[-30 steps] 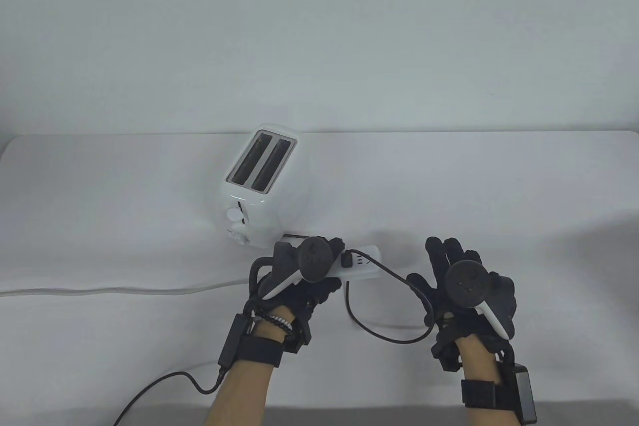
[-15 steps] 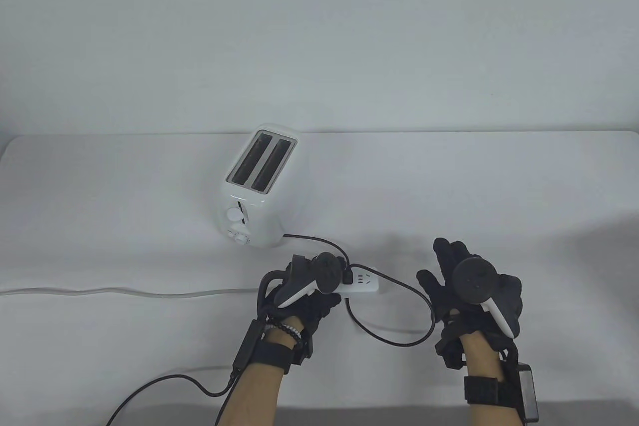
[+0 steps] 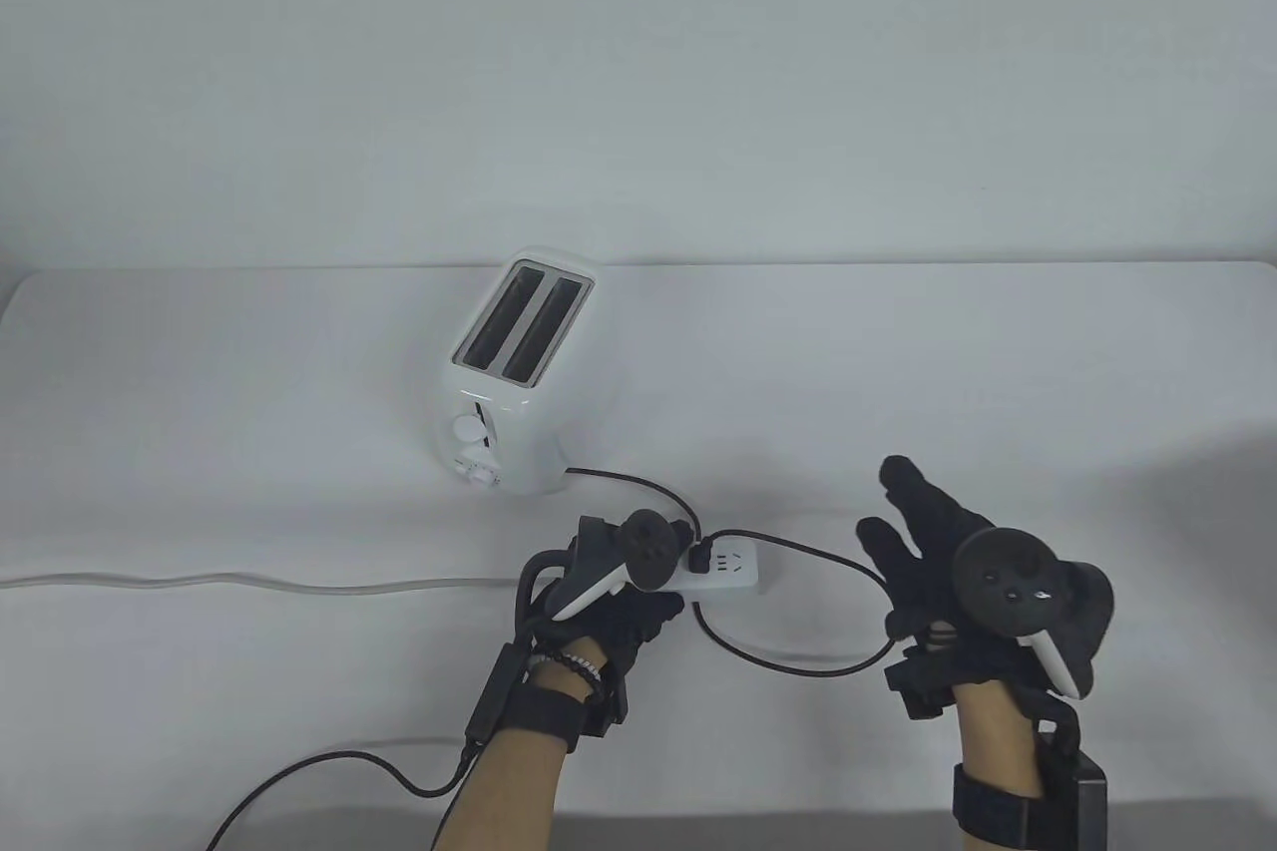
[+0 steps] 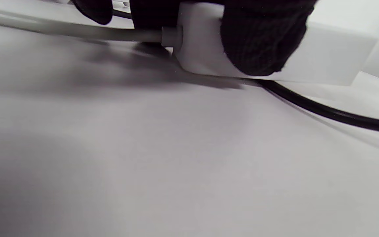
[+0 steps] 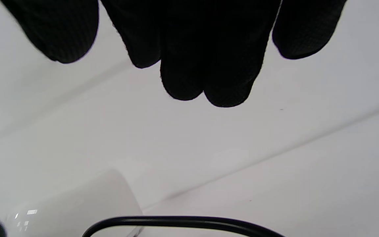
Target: Unplug the toaster
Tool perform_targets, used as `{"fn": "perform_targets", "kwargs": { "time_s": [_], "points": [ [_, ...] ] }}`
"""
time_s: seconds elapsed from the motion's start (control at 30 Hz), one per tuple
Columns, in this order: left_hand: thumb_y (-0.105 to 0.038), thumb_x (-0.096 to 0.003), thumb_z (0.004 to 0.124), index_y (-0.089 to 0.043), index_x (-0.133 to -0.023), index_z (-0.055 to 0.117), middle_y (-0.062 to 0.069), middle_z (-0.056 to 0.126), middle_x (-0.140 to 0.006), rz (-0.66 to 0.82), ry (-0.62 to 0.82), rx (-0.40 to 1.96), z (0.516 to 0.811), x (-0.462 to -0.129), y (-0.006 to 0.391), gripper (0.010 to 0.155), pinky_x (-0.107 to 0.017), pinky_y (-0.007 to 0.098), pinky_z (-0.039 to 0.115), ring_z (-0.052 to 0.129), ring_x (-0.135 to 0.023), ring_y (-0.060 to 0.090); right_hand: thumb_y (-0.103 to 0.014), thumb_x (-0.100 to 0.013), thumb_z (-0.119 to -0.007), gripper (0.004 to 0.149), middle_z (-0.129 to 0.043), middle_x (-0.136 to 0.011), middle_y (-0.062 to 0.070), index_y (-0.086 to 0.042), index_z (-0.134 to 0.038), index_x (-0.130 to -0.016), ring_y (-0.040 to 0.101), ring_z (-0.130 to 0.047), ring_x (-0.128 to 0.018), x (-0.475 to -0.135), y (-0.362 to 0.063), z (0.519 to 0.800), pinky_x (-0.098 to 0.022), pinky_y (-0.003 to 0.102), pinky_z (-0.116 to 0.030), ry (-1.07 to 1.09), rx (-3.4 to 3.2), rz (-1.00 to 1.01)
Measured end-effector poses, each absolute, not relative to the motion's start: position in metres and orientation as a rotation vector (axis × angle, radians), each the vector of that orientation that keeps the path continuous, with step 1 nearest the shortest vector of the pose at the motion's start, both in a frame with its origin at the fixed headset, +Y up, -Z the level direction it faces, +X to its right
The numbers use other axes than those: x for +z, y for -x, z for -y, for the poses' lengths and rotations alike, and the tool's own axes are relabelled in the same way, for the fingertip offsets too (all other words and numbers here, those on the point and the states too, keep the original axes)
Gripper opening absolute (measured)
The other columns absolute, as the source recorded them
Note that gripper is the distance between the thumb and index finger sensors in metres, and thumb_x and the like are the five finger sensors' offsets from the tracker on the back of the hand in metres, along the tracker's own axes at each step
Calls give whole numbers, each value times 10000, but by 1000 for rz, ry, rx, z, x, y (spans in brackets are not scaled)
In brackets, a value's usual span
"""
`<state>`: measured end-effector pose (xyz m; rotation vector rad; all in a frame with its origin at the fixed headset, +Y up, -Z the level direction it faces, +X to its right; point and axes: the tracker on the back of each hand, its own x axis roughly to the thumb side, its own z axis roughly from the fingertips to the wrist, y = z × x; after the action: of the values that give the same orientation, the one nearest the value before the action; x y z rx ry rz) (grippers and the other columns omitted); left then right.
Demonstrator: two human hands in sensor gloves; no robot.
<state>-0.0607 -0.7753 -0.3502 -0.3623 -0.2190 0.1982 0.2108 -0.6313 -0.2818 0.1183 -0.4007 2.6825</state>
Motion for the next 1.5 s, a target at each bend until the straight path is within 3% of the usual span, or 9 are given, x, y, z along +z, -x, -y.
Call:
{"fn": "perform_targets", "kwargs": {
  "time_s": [0.27,0.37,0.57,0.73,1.0,1.13,1.3,1.5],
  "points": [
    [-485,-500,732,-563,-1138,250,-130,357,-1278,218,375,190,781,-347,60,803,-911,615,390,520,-1128,253,-469,-341,-880,662,-851,-934,78,-216,-749,-938,304,-927,-730,-315,-113,645,-539,549,-732,-377,3169,126],
    [-492,-502,722,-570,-1134,235,-137,338,-1277,216,375,193,782,-347,61,802,-912,608,375,504,-1126,243,-449,-328,-896,606,-921,-852,48,-226,-810,-885,251,-965,-655,-324,-93,654,-514,520,-758,-421,3277,55],
    [-488,-500,733,-575,-1133,244,-146,343,-1275,211,380,211,782,-347,62,803,-914,607,365,504,-1123,245,-382,-337,-897,440,-1013,-661,7,-233,-928,-750,193,-989,-514,-330,-80,658,-475,498,-783,-451,3289,100],
    [-491,-500,731,-573,-1134,241,-148,345,-1275,210,375,205,782,-347,62,806,-914,605,368,507,-1122,240,-417,-324,-902,485,-993,-682,10,-227,-912,-771,204,-971,-546,-332,-74,660,-498,514,-763,-470,3343,54],
    [-494,-493,742,-566,-1136,262,-139,372,-1272,203,374,201,781,-347,61,806,-909,613,376,522,-1116,245,-328,-342,-853,425,-971,-672,20,-219,-911,-749,217,-937,-570,-335,-68,665,-521,545,-729,-438,3409,81],
    [-495,-490,749,-562,-1139,267,-134,382,-1271,200,377,199,780,-348,61,811,-907,619,377,530,-1113,244,-314,-352,-808,423,-948,-682,18,-224,-886,-758,219,-917,-593,-337,-82,652,-540,555,-713,-330,3386,214],
    [-503,-496,743,-562,-1139,248,-142,367,-1271,209,374,199,781,-347,62,814,-912,613,370,523,-1115,238,-339,-376,-789,422,-931,-702,3,-236,-856,-780,211,-917,-599,-335,-131,631,-540,546,-716,-114,3217,378],
    [-516,-506,739,-563,-1139,244,-150,372,-1276,214,344,176,781,-346,61,805,-922,600,375,538,-1121,232,-366,-395,-768,429,-933,-672,16,-222,-831,-794,209,-925,-560,-339,-194,645,-527,543,-719,169,3109,389]
  ]
}}
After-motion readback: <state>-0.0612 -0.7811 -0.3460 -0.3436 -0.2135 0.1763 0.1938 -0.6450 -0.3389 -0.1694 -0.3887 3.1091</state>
